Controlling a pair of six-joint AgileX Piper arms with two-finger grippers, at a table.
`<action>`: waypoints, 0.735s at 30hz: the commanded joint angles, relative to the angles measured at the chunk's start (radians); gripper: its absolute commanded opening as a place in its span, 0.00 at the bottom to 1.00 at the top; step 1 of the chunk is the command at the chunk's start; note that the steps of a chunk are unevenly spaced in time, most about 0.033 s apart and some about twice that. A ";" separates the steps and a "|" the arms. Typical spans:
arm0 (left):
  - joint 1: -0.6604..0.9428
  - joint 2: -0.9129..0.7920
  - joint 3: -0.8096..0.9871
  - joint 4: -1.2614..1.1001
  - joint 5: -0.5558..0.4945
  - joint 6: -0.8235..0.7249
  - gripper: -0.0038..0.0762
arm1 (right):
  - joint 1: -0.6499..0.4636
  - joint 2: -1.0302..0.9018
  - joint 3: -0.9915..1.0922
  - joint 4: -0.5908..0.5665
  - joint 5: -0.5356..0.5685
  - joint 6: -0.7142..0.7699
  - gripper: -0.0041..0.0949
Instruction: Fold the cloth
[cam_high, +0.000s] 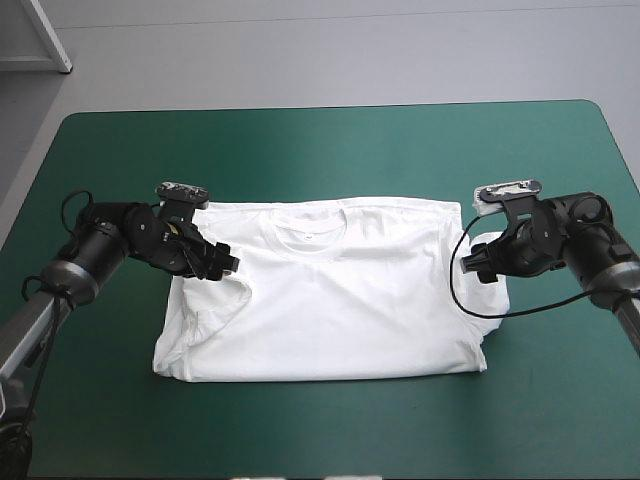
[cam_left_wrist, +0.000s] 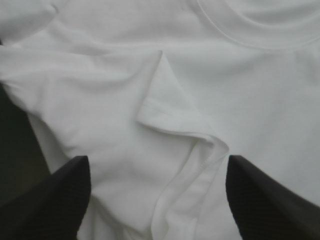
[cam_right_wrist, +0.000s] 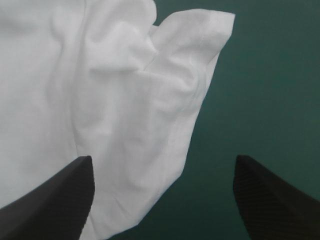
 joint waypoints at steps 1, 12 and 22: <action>-0.002 -0.058 -0.112 0.040 0.099 -0.047 0.73 | -0.026 -0.001 -0.031 -0.017 -0.065 0.016 0.76; -0.002 -0.161 -0.159 0.045 0.156 -0.090 0.73 | -0.195 0.184 -0.031 0.203 -0.116 -0.108 0.76; -0.002 -0.211 -0.159 0.045 0.168 -0.098 0.73 | -0.195 0.286 -0.028 0.272 -0.144 -0.118 0.45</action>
